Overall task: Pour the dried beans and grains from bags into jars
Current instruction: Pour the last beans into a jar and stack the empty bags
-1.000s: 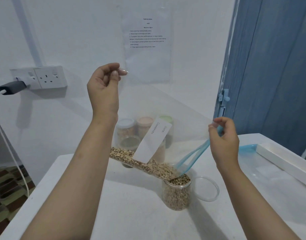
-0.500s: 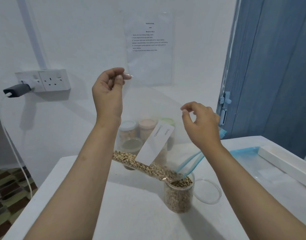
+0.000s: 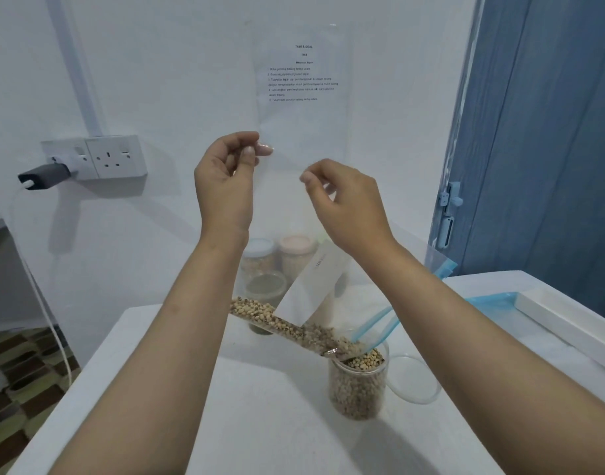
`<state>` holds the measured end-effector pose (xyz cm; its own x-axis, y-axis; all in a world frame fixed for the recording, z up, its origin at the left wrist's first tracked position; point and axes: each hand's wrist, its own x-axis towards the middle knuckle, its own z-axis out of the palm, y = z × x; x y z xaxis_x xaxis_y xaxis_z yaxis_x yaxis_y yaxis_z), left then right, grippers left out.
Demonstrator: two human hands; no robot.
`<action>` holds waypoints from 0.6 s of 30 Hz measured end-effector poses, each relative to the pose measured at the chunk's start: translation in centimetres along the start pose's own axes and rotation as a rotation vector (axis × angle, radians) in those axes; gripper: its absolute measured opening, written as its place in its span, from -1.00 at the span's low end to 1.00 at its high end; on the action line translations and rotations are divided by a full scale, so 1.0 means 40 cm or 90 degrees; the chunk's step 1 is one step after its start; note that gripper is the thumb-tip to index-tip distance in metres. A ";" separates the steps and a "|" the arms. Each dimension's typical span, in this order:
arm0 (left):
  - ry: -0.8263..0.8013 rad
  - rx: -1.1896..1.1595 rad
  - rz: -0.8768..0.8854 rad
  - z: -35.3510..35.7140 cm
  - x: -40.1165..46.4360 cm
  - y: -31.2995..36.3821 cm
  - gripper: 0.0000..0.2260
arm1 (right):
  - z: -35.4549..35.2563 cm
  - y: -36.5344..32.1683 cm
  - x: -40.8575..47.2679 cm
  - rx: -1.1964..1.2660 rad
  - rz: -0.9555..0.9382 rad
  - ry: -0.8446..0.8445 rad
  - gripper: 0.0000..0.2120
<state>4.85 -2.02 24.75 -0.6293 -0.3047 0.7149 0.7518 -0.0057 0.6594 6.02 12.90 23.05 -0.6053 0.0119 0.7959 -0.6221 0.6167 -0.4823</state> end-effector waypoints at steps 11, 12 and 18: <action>-0.105 0.117 0.020 -0.037 -0.002 -0.013 -0.81 | 0.012 0.009 0.008 0.053 0.014 0.026 -0.85; -0.104 0.130 0.021 -0.041 -0.006 -0.017 -0.79 | 0.017 0.010 0.006 0.055 0.014 0.025 -0.86; -0.082 0.171 0.007 -0.074 -0.030 -0.045 -0.75 | 0.026 0.012 0.004 0.075 0.006 0.028 -0.86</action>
<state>4.85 -4.47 22.01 -0.6536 -0.1802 0.7350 0.6910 0.2541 0.6767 5.11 12.40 22.56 -0.5909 0.0530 0.8050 -0.6718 0.5202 -0.5273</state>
